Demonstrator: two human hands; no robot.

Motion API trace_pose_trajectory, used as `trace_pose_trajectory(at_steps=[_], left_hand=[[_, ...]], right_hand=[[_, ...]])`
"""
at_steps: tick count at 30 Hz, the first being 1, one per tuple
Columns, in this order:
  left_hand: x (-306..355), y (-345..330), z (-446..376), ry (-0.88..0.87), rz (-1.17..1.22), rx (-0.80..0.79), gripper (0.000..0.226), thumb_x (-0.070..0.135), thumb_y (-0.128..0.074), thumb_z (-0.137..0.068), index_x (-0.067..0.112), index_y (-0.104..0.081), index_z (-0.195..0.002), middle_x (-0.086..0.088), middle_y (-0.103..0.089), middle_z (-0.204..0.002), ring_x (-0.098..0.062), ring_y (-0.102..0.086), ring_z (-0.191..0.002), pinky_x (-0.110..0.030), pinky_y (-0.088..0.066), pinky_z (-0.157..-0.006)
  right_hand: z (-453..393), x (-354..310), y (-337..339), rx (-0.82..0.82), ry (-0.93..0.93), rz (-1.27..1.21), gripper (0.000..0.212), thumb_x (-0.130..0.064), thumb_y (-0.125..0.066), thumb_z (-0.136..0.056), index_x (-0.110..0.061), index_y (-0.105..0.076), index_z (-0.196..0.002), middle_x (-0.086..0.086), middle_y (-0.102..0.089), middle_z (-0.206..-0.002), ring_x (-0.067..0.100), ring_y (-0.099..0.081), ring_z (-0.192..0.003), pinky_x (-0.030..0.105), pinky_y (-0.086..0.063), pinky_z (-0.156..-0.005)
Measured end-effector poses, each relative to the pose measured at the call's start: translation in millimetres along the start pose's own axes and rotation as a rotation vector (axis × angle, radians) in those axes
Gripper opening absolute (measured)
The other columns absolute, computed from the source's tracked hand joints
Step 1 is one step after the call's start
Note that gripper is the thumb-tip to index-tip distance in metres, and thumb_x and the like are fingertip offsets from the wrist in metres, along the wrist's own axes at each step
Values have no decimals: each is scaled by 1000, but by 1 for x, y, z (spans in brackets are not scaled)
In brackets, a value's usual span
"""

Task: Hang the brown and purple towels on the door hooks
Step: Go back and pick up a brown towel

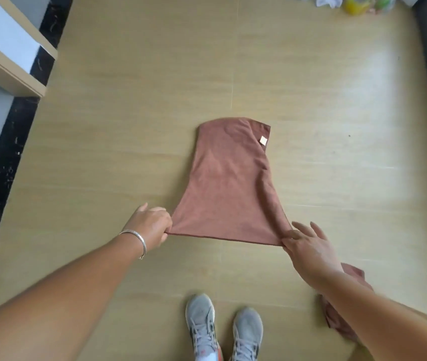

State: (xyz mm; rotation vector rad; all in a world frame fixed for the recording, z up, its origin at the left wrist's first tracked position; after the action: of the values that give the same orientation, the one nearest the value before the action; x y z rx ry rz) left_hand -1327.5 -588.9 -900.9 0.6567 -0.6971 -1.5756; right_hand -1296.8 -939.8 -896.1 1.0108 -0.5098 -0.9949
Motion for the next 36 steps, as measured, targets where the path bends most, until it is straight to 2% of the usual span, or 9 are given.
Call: trace_pose_trajectory(at_steps=[3, 7, 13, 15, 17, 19, 23, 32, 36], left_hand=[[18, -72, -4, -28, 31, -107, 12, 24, -56, -90, 29, -63, -99, 16, -59, -113, -6, -33, -135, -41, -13, -117], [38, -150, -6, -86, 58, -214, 11, 27, -53, -93, 29, -61, -101, 13, -61, -113, -11, -38, -132, -43, -16, -116], [40, -186, -27, -97, 163, -160, 10, 28, -44, -96, 30, -53, -100, 11, -60, -104, -16, -52, -110, -35, -26, -105], [32, -178, -50, -98, 202, -79, 9, 29, -46, -96, 31, -54, -99, 11, -61, -100, -17, -54, -103, -32, -32, -92], [22, -162, -81, -87, 266, -3, 6, 29, -50, -94, 31, -56, -96, 9, -64, -95, -21, -57, -94, -30, -33, -73], [12, -142, -120, -65, 323, 58, 8, 30, -53, -93, 31, -61, -96, 8, -65, -93, -22, -59, -89, -30, -36, -66], [-8, -92, -208, -54, 324, 182, 13, 32, -55, -94, 30, -67, -100, 4, -68, -94, -25, -61, -90, -30, -39, -67], [-21, -69, -379, 40, 64, 316, 19, 33, -45, -98, 29, -63, -101, 7, -59, -87, -22, -52, -82, -30, -35, -64], [-7, -93, -418, 112, 115, 530, 23, 22, -49, -93, 27, -60, -113, 0, -60, -117, -27, -55, -107, -37, -47, -79]], right_hand=[[22, -11, -69, -103, 2, -22, 22, -23, -48, -96, -30, -69, -97, -12, -60, -123, 15, -36, -136, 42, -16, -115], [39, -20, -129, -131, -42, -60, 19, -11, -80, -69, -24, -74, -81, -8, -70, -92, 23, -63, -110, 47, -44, -98], [28, -11, -167, -135, -46, -50, 16, -2, -70, -69, -17, -66, -75, 0, -66, -82, 28, -62, -100, 45, -47, -92], [2, -1, -164, -83, -66, -73, 11, -6, -74, -72, -14, -66, -73, 3, -65, -79, 30, -62, -94, 44, -49, -87], [-30, 15, -161, -27, -96, -88, 4, -16, -70, -82, -14, -68, -79, 5, -66, -84, 31, -60, -97, 43, -46, -89], [-67, 37, -158, -3, -123, -60, 15, -26, -57, -93, -15, -68, -90, 4, -66, -96, 29, -55, -108, 39, -39, -98], [-143, 83, -143, 95, -127, -2, 30, -35, -38, -99, -18, -62, -99, 1, -62, -108, 24, -47, -118, 33, -31, -101], [-306, 141, -167, 180, -248, 71, 33, -37, -38, -99, -17, -61, -112, 4, -57, -121, 24, -39, -125, 36, -29, -102], [-342, 146, -204, 345, -339, 12, 28, -28, -42, -96, -20, -55, -120, 4, -52, -130, 23, -35, -130, 36, -24, -110]])
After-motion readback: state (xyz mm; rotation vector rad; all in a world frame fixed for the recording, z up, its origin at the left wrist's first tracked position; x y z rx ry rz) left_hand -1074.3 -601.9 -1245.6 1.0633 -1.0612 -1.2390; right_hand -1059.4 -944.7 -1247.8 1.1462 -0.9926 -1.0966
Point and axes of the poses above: each hand's wrist, its own z-axis away from the middle knuckle, its own y-axis out of the back of the hand, x = y × z, the point moved 5 cm from there along -z, towards the middle knuckle
